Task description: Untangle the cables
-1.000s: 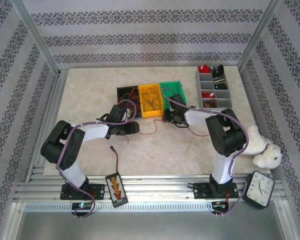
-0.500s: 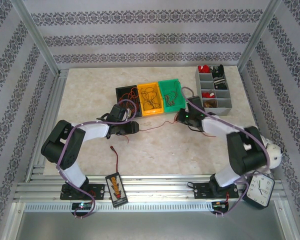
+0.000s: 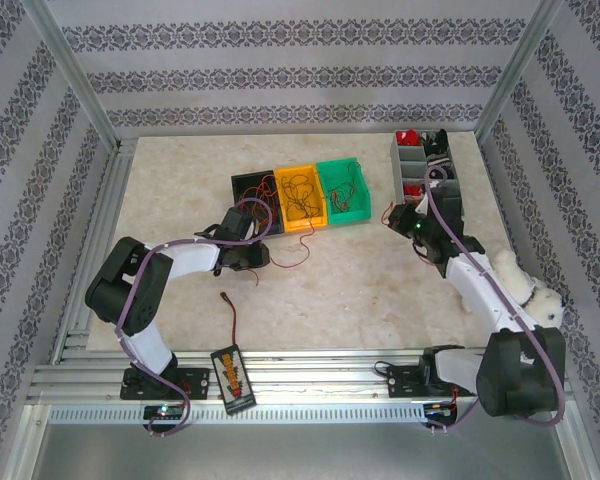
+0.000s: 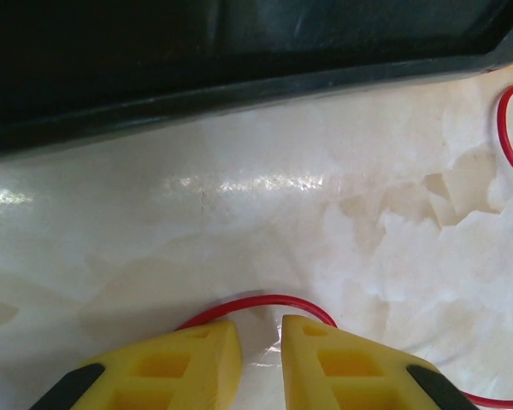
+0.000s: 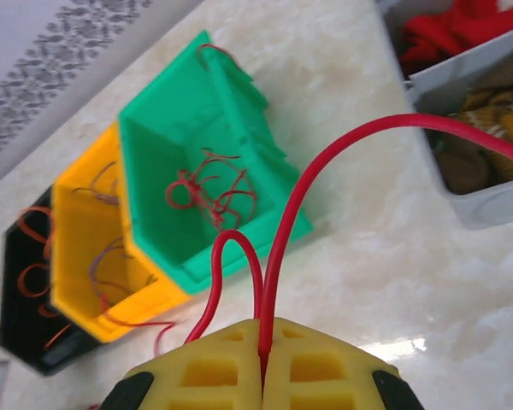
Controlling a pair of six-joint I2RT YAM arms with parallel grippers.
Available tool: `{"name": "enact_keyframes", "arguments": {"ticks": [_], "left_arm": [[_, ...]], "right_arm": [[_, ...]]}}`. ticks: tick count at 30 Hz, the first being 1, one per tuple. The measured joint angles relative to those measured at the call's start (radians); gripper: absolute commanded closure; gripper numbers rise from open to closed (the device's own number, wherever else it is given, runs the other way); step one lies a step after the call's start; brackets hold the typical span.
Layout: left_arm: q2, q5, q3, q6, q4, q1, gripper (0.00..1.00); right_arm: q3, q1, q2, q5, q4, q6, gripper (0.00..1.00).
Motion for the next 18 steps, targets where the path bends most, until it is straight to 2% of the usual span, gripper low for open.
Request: {"name": "enact_keyframes", "arguments": {"ticks": [5, 9, 14, 18], "left_arm": [[0.000, 0.004, 0.001, 0.000, 0.000, 0.000, 0.73], [0.000, 0.000, 0.001, 0.000, -0.003, 0.001, 0.81], [-0.002, -0.012, 0.000, 0.003, -0.009, 0.001, 0.89], [-0.005, -0.013, -0.001, 0.004, -0.009, 0.001, 0.92]], "right_arm": [[0.107, 0.028, -0.002, -0.128, -0.014, 0.005, 0.96], [0.223, 0.085, 0.023, -0.201, -0.005, 0.013, 0.95], [0.360, 0.121, 0.145, -0.267, 0.021, 0.023, 0.95], [0.446, 0.133, 0.275, -0.308, 0.033, 0.022, 0.95]]}}
